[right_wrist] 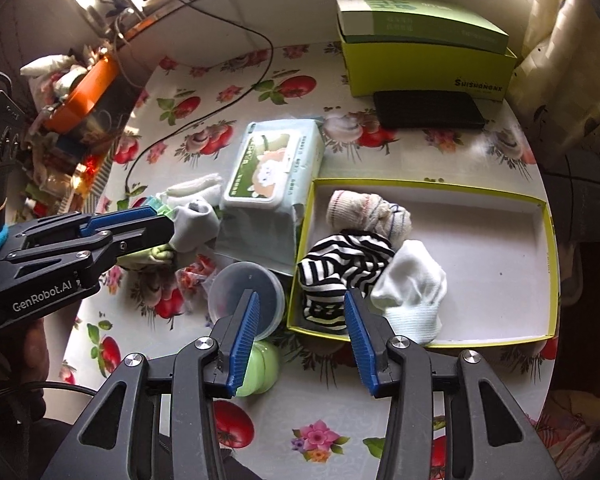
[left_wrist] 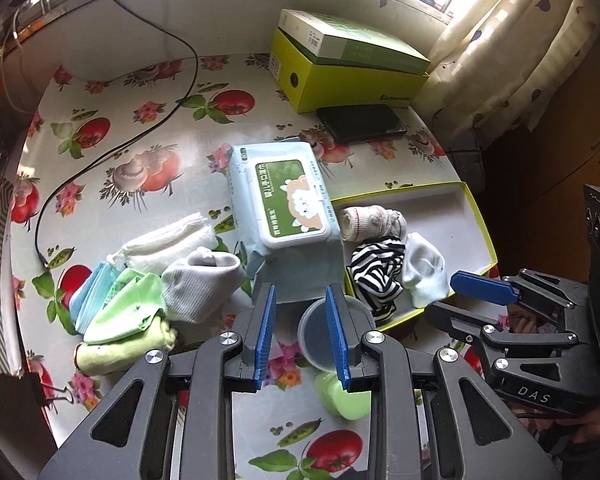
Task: Organize soft objects
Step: 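Move both grippers back toward the remaining sock pile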
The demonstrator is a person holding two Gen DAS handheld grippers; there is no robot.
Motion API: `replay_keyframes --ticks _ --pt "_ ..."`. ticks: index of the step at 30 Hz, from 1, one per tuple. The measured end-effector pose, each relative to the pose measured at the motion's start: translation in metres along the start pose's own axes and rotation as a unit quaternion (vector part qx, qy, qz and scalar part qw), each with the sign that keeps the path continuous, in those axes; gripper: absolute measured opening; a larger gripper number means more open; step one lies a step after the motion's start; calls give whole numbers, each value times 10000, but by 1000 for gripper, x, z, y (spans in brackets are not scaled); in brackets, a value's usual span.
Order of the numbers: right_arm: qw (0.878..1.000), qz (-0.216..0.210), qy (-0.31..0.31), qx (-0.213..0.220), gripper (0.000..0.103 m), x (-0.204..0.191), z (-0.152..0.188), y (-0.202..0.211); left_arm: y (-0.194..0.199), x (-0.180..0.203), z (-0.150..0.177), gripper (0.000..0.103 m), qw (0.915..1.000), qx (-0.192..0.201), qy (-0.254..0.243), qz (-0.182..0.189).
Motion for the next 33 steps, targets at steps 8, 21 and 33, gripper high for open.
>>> replay_keyframes --ticks 8,21,33 --pt "9993 -107 367 -54 43 -31 -8 -3 12 -29 11 27 9993 93 340 -87" --pt "9966 -301 749 -187 43 -70 -14 -15 19 -77 30 27 9962 93 842 -200" --pt "9936 -405 1014 -298 43 -96 -23 -30 23 -125 42 27 9896 82 1414 -241"
Point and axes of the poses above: each gripper's, at about its wrist camera, not at the fingertips, and y roughly against the way its jaws point, x to its right, z to its underside, the point moved 3 cm from there along -y, roughly the way its jaws point, and after that the axes turned 4 degrees about y, right-handed, at the moved point
